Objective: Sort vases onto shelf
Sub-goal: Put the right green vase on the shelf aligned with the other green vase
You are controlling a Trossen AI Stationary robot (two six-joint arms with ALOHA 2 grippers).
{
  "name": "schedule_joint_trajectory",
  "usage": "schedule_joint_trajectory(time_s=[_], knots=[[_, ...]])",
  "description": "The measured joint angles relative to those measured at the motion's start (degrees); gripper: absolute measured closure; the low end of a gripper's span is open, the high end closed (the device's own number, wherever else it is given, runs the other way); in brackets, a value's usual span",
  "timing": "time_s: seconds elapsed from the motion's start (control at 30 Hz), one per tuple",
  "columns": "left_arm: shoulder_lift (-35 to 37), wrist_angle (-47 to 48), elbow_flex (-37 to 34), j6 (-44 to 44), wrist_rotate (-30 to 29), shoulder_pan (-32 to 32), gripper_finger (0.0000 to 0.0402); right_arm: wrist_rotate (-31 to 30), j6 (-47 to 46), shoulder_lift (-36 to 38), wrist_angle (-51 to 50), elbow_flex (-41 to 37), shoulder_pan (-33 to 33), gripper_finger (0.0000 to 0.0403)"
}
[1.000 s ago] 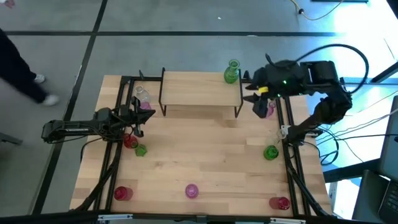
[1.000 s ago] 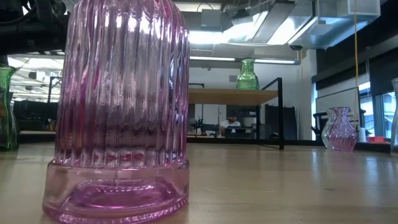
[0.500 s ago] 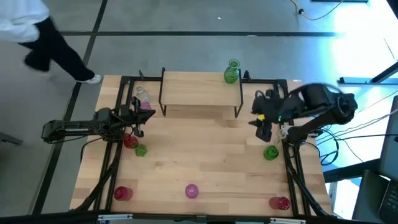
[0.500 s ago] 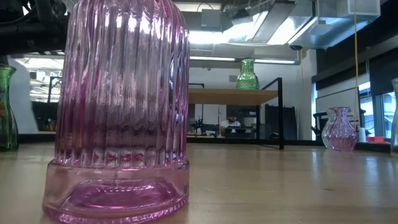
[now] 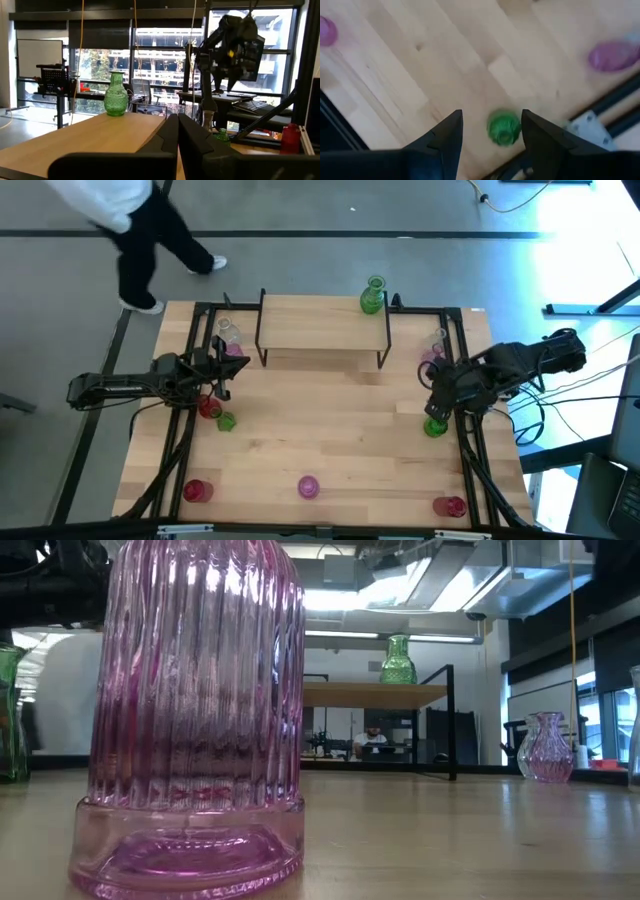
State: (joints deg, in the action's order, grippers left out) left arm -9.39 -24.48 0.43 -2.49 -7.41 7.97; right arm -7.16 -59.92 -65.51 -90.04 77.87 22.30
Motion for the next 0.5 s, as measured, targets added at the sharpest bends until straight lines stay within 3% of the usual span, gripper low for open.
schedule_joint_trajectory(time_s=[0.5], knots=[[0.0,0.0,0.0,-0.2,0.0,0.0,0.0401,8.4,-13.3,0.1,0.3,-15.1,6.4,0.0219]])
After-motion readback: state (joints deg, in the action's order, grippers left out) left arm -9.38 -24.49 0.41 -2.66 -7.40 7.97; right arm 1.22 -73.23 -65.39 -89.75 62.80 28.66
